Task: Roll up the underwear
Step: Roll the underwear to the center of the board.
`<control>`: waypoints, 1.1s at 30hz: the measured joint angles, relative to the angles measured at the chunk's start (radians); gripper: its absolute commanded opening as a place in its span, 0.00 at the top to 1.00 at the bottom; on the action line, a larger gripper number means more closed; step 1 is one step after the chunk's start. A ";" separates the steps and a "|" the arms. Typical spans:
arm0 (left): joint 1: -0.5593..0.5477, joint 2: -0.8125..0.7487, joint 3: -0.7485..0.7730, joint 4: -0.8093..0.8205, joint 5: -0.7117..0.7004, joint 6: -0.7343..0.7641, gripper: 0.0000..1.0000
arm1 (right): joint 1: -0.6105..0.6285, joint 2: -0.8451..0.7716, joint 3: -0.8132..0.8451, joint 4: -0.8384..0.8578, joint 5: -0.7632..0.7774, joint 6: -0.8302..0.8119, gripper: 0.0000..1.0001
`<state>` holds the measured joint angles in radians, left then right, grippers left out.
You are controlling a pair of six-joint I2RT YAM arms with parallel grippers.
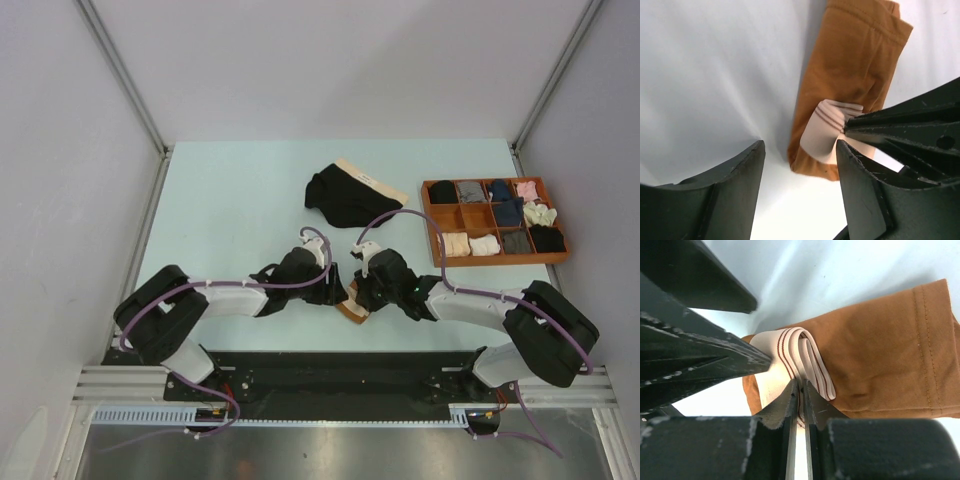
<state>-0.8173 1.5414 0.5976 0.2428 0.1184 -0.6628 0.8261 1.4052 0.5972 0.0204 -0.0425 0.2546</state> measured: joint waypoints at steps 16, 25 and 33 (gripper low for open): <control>0.000 0.127 -0.029 0.244 0.146 -0.082 1.00 | 0.000 -0.020 0.000 -0.023 0.017 0.001 0.70; -0.003 0.127 0.063 0.056 0.177 -0.068 1.00 | 0.082 -0.245 0.003 -0.182 0.118 -0.031 0.41; -0.003 0.082 0.098 -0.177 0.259 -0.060 1.00 | 0.388 -0.245 0.016 -0.177 0.243 -0.048 0.36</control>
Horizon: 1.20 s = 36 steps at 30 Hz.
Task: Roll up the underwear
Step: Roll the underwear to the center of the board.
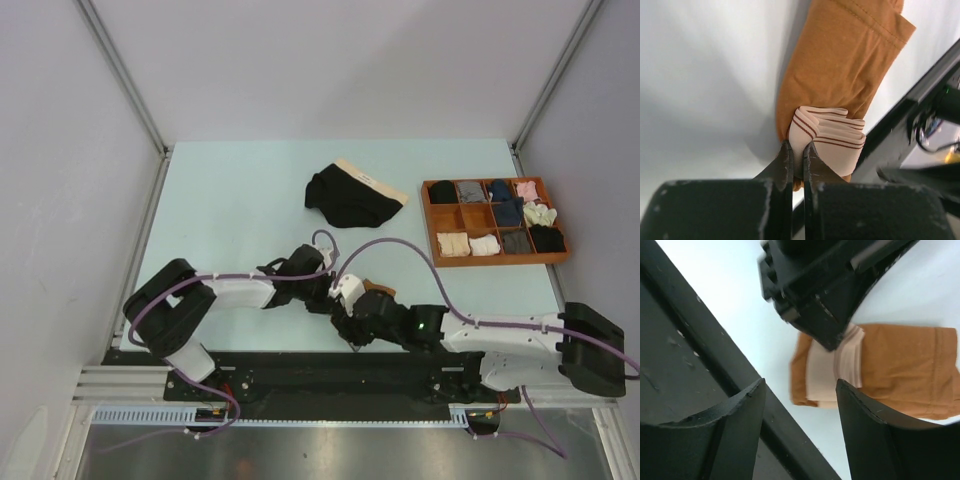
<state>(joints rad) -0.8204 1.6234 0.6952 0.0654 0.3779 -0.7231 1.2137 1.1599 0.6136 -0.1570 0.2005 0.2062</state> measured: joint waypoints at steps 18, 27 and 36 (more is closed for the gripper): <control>-0.002 -0.114 -0.043 -0.245 0.056 0.009 1.00 | 0.336 0.208 0.000 0.094 0.349 -0.017 0.34; -0.002 -0.114 -0.042 -0.250 0.058 0.010 0.99 | 0.375 0.268 0.013 0.111 0.367 -0.034 0.33; -0.002 -0.114 -0.039 -0.262 0.060 0.021 1.00 | 0.375 0.352 0.032 0.133 0.372 -0.035 0.43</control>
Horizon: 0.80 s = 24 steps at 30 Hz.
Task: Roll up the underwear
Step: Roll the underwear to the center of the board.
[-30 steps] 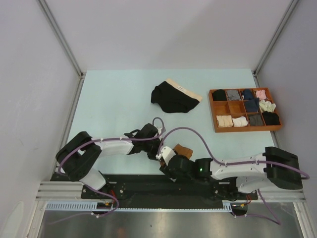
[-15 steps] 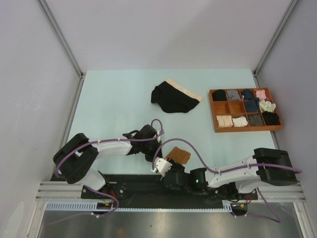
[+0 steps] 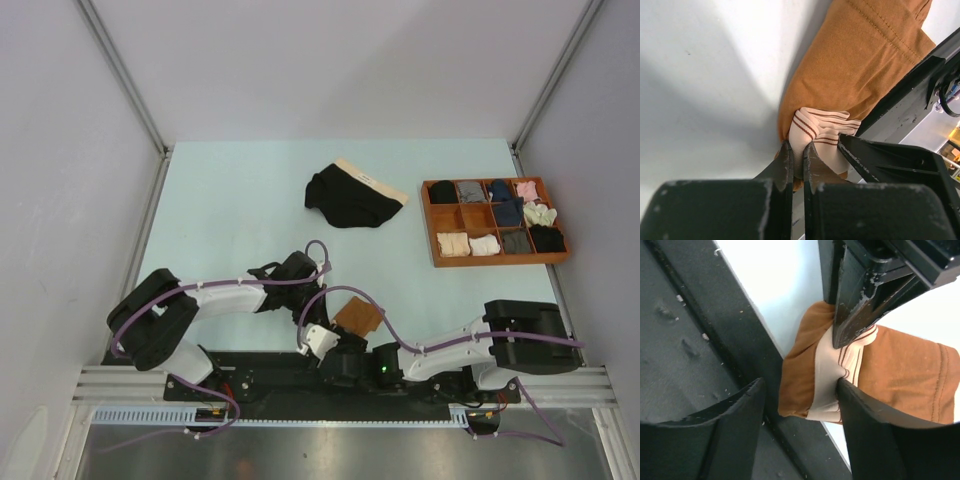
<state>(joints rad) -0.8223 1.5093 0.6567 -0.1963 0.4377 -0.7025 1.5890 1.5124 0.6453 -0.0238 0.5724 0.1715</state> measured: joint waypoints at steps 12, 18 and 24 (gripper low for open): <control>0.018 -0.014 -0.002 -0.026 0.008 0.007 0.38 | -0.025 0.013 0.031 -0.027 0.042 0.045 1.00; 0.107 -0.119 -0.010 -0.108 0.018 0.027 0.09 | -0.116 -0.069 0.009 -0.019 -0.101 0.111 1.00; 0.193 -0.169 -0.010 -0.136 -0.002 0.049 0.07 | -0.258 -0.191 -0.057 -0.005 -0.229 0.211 1.00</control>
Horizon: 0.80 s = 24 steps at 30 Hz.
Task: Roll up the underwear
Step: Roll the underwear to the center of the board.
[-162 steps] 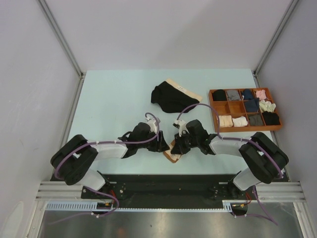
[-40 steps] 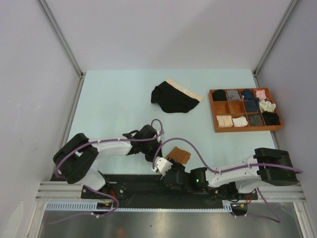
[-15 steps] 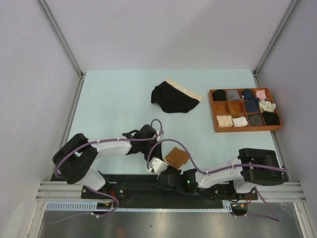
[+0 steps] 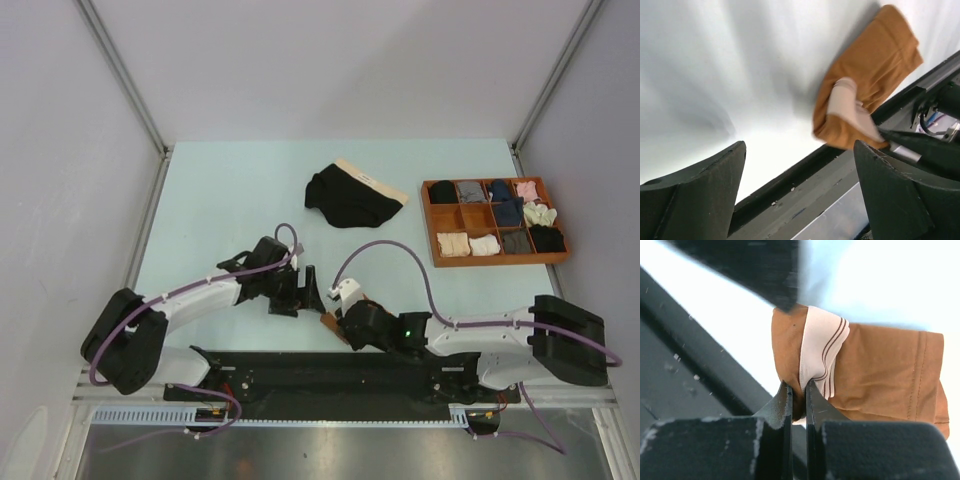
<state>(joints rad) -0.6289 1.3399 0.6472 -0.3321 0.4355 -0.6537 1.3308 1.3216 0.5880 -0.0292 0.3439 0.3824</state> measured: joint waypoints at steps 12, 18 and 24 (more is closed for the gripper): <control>0.014 -0.072 -0.019 0.068 -0.038 0.045 0.10 | -0.196 -0.195 -0.172 0.050 -0.106 0.247 1.00; -0.045 -0.080 -0.041 0.159 -0.071 0.055 0.14 | -0.245 -0.298 -0.213 -0.007 -0.088 0.349 1.00; -0.152 0.007 -0.041 0.288 -0.111 0.056 0.18 | -0.294 -0.329 -0.214 -0.061 -0.082 0.406 1.00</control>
<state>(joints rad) -0.7807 1.3472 0.6060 -0.0441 0.3241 -0.5976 1.0367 0.9924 0.3744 -0.0906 0.2615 0.7879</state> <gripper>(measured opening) 0.838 0.075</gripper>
